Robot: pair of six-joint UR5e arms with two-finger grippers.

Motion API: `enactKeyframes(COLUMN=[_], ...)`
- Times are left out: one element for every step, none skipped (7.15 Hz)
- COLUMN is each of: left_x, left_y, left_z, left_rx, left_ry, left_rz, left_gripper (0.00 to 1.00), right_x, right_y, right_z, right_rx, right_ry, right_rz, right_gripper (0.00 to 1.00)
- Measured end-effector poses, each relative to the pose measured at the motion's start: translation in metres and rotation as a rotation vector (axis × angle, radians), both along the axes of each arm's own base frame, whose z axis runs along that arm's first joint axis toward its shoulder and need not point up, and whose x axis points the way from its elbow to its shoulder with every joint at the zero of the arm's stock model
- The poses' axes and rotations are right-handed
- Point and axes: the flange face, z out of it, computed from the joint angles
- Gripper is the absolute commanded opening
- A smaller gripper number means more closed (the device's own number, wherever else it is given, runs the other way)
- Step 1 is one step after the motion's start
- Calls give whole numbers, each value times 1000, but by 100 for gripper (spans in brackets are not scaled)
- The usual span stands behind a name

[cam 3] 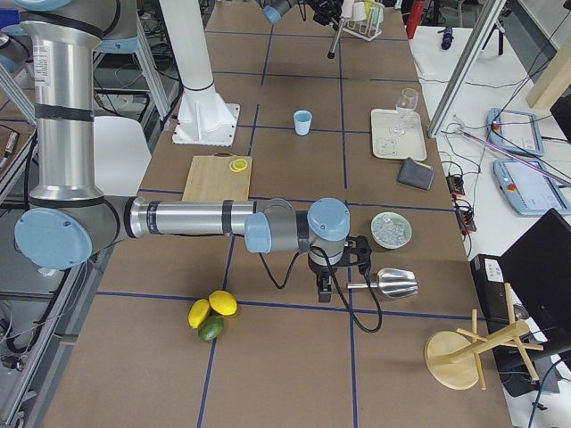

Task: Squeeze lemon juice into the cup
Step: 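Lift the muddler out of the cup and carry it back, then lower the muddler to the table near its starting spot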

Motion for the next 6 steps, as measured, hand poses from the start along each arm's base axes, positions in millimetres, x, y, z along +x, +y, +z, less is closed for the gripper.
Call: enactKeyframes(left_x=[-32,-54,-68,-80,-87,-91], left_y=[-1,1,-1,-6,-12,-21], left_z=[34,62,81,93,104,115], left_rx=[-63,-140,-224,-303,-387,-506], left_ry=[-61,-107,-141,-170,-199,-236], left_rz=[84,173,223,231,224,214], left_gripper=[0,0,0,0,0,0], right_x=[1,1,1,1,1,1], right_y=[0,-1,-2,-3,-3,-3], right_z=[-1,-2,-3,-4,-4,-4], right_rx=[2,6,9,11,12,13], right_ry=[0,0,0,0,0,0], right_rz=[1,2,2,2,2,1], right_gripper=[100,100,100,100,100,100])
